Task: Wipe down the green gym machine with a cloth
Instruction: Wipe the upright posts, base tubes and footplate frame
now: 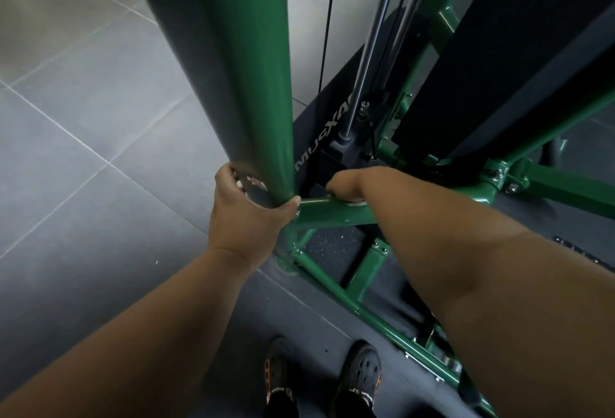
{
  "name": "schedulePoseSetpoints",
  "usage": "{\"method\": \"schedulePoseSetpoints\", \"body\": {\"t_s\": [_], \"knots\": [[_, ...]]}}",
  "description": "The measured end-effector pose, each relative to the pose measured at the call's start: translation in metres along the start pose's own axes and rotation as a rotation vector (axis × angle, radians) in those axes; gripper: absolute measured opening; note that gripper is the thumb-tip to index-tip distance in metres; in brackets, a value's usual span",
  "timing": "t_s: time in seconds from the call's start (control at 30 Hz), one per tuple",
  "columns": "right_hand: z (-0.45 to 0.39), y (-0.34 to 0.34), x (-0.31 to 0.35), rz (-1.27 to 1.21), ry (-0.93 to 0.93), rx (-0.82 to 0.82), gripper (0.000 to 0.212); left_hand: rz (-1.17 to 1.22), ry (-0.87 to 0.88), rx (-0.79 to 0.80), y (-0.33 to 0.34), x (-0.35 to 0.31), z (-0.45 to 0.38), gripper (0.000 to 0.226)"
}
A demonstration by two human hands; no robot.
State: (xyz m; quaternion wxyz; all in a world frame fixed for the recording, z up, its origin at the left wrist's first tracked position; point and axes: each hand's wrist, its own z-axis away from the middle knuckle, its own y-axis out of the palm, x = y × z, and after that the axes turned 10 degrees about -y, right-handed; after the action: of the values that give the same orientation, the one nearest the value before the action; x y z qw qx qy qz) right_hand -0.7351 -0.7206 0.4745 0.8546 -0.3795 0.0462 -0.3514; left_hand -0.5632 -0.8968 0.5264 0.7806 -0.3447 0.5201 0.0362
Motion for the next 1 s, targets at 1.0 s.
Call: {"method": "schedulePoseSetpoints", "body": {"t_s": [1.0], "knots": [[0.047,0.145,0.034,-0.795,0.719,-1.468,0.046,-0.065,-0.016,-0.064,0.007,-0.006,0.002,0.078]]}}
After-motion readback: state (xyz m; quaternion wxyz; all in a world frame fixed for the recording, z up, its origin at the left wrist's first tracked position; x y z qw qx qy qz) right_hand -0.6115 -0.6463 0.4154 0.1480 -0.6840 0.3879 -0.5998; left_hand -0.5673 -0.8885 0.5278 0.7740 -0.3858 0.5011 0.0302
